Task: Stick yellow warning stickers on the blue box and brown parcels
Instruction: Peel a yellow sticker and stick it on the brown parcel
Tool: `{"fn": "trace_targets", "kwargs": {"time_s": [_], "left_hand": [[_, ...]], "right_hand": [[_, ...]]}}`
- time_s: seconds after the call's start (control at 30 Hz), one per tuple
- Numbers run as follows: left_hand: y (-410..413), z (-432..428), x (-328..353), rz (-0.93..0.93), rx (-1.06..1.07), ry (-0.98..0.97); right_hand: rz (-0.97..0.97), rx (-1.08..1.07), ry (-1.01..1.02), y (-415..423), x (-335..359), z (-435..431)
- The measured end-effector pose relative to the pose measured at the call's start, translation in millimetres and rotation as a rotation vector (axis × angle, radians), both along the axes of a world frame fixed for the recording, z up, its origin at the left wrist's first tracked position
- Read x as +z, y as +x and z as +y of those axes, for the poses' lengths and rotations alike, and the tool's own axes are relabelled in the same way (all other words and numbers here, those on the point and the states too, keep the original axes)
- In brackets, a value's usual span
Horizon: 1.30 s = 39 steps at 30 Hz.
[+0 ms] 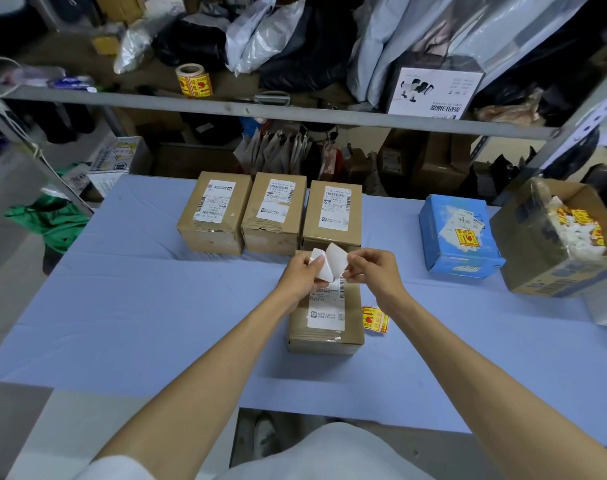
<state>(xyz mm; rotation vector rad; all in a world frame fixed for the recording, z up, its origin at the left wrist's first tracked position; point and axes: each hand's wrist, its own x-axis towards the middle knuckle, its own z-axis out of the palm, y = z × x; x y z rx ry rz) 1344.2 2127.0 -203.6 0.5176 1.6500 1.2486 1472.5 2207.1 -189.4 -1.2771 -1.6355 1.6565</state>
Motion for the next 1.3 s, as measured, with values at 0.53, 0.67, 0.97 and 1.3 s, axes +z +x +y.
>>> {"fn": "trace_targets", "kwargs": {"time_s": [0.53,0.67,0.97,1.3], "left_hand": [[-3,-7,5,0.323,-0.027,-0.167],[2,-10,3,0.556,-0.081,-0.074],[20,-4,8,0.987,-0.219,-0.025],[18,9,12,0.728,-0.088,-0.074]], "right_hand": [[-0.062,-0.112,-0.026,-1,-3,2],[-0.09,-0.137,-0.04,-2,-6,0],[-0.131,-0.139,-0.077,-8,-6,-7],[0.133,-0.296,-0.309,-10,0,-18]]}}
